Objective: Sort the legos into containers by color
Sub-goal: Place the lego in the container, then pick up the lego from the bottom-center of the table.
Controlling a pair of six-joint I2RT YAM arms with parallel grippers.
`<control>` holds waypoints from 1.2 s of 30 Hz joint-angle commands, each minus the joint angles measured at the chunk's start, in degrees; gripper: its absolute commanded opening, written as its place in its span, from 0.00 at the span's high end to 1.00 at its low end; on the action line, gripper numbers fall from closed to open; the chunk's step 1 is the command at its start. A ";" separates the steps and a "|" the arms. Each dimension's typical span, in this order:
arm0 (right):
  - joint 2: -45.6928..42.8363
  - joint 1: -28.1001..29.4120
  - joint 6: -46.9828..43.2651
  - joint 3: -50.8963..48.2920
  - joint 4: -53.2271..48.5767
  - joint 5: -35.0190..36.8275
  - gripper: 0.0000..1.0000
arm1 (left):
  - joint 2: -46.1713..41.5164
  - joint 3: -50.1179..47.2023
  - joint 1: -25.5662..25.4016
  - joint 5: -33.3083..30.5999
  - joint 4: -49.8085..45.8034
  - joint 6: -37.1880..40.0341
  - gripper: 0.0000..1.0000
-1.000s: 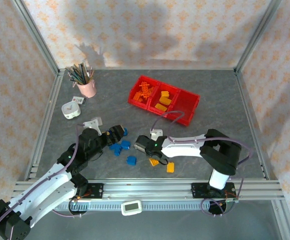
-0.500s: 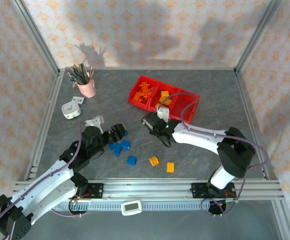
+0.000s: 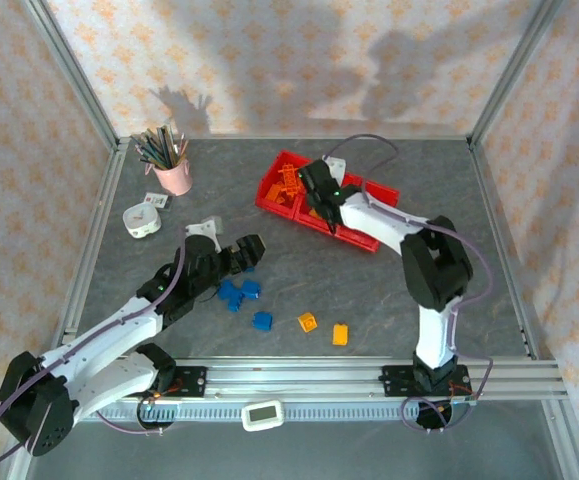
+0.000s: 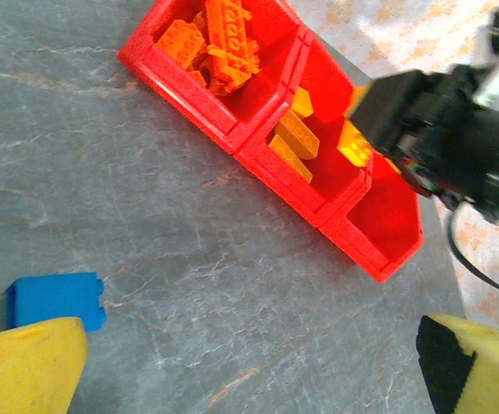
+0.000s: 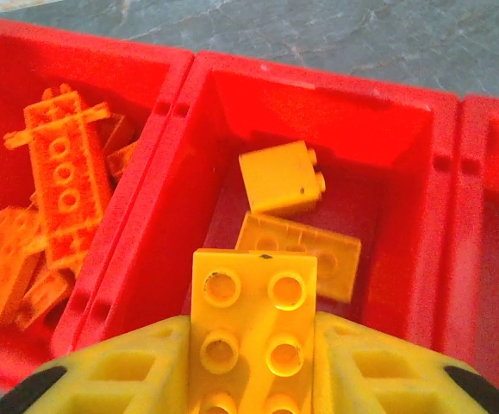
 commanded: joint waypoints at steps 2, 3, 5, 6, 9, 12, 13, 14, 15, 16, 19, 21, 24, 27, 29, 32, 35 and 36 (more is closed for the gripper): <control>5.23 -1.96 -3.46 6.87 -1.57 -0.72 0.58 | 1.28 2.58 0.13 1.05 3.28 1.62 0.01; 5.30 -1.96 -4.14 7.26 -1.09 -1.39 0.56 | 1.42 2.62 0.19 1.15 3.28 1.73 0.01; 4.82 -1.96 -4.60 7.47 -0.94 -1.95 0.50 | 1.35 2.59 0.17 1.09 3.20 1.77 0.01; 4.32 -1.96 -4.70 7.53 -1.03 -2.19 0.47 | 1.25 2.55 0.27 1.15 3.19 1.73 0.01; 1.55 -1.75 -4.74 5.76 -1.46 -2.89 0.44 | 0.61 2.54 0.32 1.22 2.57 1.82 0.01; -3.34 -0.51 -4.77 1.29 -1.25 -3.52 0.41 | -0.78 2.05 0.35 0.98 1.41 1.75 0.01; -4.95 -0.03 -4.80 -0.37 -1.13 -3.82 0.40 | -1.38 1.72 0.36 0.88 1.18 1.68 0.01; -6.87 0.54 -5.07 -2.26 -1.10 -4.65 0.39 | -2.08 1.37 0.46 0.79 0.77 1.60 0.01; -8.67 1.28 -5.15 -3.94 -1.26 -5.38 0.38 | -2.79 0.95 0.41 0.69 0.33 1.48 0.01; -10.21 1.89 -5.06 -5.40 -1.63 -5.94 0.37 | -3.52 0.73 0.43 0.57 -0.11 1.38 0.01; -15.31 4.76 -4.91 -10.63 -2.21 -7.03 0.34 | -5.43 -0.15 0.55 0.19 -2.07 1.16 0.01; -18.43 6.49 -4.56 -14.01 -3.05 -8.23 0.33 | -6.88 -0.65 0.61 -0.07 -3.45 0.95 0.01; -22.14 8.69 -4.46 -18.13 -5.00 -10.12 0.32 | -9.25 -1.78 0.66 -0.18 -5.01 0.29 0.01; -25.05 12.18 -4.04 -21.56 -7.43 -9.49 0.30 | -11.58 -3.45 0.73 -0.12 -5.80 -0.62 0.01; -26.32 14.95 -3.45 -23.38 -9.12 -9.04 0.28 | -12.77 -4.58 0.74 -0.10 -6.69 -1.15 0.01; -27.39 19.32 -2.34 -25.28 -11.51 -8.96 0.27 | -14.49 -5.78 0.74 -0.17 -8.07 -1.77 0.01; -28.08 24.27 -1.46 -27.12 -11.79 -9.80 0.26 | -16.31 -6.72 0.82 -0.51 -9.64 -2.31 0.01; -28.09 25.77 -1.10 -27.42 -11.92 -9.71 0.26 | -16.86 -6.97 0.83 -0.77 -10.25 -2.52 0.01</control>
